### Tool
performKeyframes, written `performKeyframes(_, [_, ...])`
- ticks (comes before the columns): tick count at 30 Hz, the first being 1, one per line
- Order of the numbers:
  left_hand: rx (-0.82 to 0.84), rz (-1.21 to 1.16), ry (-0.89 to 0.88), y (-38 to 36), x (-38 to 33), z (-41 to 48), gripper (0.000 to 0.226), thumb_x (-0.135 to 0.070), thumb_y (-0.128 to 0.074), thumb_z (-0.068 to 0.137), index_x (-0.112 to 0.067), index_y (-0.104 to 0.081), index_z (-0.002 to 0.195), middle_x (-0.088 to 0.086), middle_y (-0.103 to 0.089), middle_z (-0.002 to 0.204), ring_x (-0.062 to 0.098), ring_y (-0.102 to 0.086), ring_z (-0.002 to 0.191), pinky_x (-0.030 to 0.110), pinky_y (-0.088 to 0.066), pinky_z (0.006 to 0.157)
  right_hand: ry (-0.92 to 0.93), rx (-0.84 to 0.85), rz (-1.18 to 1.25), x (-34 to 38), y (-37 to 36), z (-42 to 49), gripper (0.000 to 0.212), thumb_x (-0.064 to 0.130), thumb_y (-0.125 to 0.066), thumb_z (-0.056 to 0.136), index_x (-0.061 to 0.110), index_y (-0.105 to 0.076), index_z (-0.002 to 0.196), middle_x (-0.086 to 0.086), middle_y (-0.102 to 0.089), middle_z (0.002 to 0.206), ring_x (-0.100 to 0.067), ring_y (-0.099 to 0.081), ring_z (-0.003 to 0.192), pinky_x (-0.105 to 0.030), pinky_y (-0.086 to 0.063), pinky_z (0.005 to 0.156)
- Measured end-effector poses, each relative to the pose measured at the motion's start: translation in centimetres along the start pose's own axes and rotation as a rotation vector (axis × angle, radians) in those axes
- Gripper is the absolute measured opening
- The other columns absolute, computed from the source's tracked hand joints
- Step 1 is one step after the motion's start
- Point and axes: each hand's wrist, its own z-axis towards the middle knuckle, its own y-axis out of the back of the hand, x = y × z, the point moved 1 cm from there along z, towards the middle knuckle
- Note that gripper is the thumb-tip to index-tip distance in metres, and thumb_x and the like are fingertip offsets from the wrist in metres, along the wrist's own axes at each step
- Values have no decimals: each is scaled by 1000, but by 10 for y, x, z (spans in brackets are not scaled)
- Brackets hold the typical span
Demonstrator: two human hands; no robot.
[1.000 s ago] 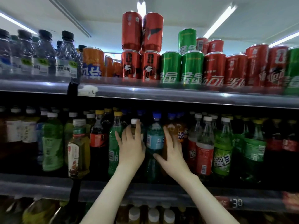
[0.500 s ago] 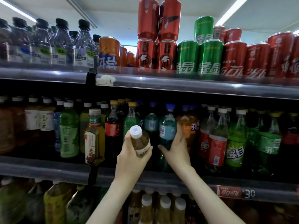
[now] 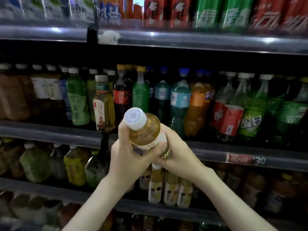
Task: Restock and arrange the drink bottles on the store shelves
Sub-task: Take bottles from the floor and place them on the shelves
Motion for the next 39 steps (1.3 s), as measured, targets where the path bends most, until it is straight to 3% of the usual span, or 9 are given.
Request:
performKeyframes(2, [138,17,121,0,-9,-17,72,-50,-79,67,-48,-35,124,-36,-59,101,-20,-55,95,0,-43,74,-90,36,47,-4,-7,-25,58,23,-76,82,38,-45,129,30,-55,125,5,-52,119,-21,-46,97])
performKeyframes(5, [286,67,302,-7,-15,-47,84,-39,-84,65,-69,-25,116,-43,-57,103,-17,-57,93,3,-44,74,-260,117,118,-24,-17,-69,71,30,-80,77,28,-42,137,17,-57,131,-2,-54,121,-34,-48,100])
performKeyframes(15, [481,237,551,-18,-42,-97,74,-53,-76,68,-68,-20,116,-28,-59,108,-7,-57,103,18,-50,89,-423,155,329,-30,-32,-124,64,21,-81,69,29,-53,126,17,-68,114,0,-63,107,-27,-52,92])
performKeyframes(18, [484,170,590,-2,-40,-94,68,-53,-73,72,-55,-31,126,-23,-63,112,-7,-58,104,21,-50,90,-399,108,326,-18,-40,-120,60,23,-82,71,32,-54,123,23,-67,110,7,-62,103,-14,-50,83])
performKeyframes(22, [479,75,599,25,-33,-80,47,-57,-50,81,-38,-46,124,-15,-67,107,-5,-63,99,17,-53,79,-441,30,302,-6,-49,-103,53,33,-83,71,35,-55,116,19,-70,99,8,-64,91,-12,-51,73])
performKeyframes(25, [443,133,586,51,-12,-73,38,-54,-44,87,-34,-53,118,-13,-67,105,-2,-63,98,20,-53,83,-440,-19,282,0,-57,-85,49,35,-83,70,34,-57,112,17,-71,98,5,-65,91,-17,-54,74])
performKeyframes(28, [406,270,565,84,24,-61,20,-36,-53,95,-31,-57,113,-16,-64,98,-5,-62,89,11,-49,77,-449,-129,303,8,-70,-60,48,31,-85,69,31,-60,110,17,-72,96,2,-67,90,-17,-54,71])
performKeyframes(32, [391,384,549,137,83,-32,20,-28,-55,95,-26,-56,115,-14,-63,96,-2,-61,87,9,-46,69,-472,-327,311,21,-102,-15,45,31,-85,67,33,-61,105,22,-71,92,5,-66,86,-15,-52,68])
performKeyframes(39, [334,415,390,174,155,45,37,-31,-58,93,-24,-50,128,-7,-59,117,8,-58,104,22,-47,88,-431,-679,260,37,-141,54,46,25,-84,68,27,-60,107,14,-70,94,6,-65,85,-11,-49,64])
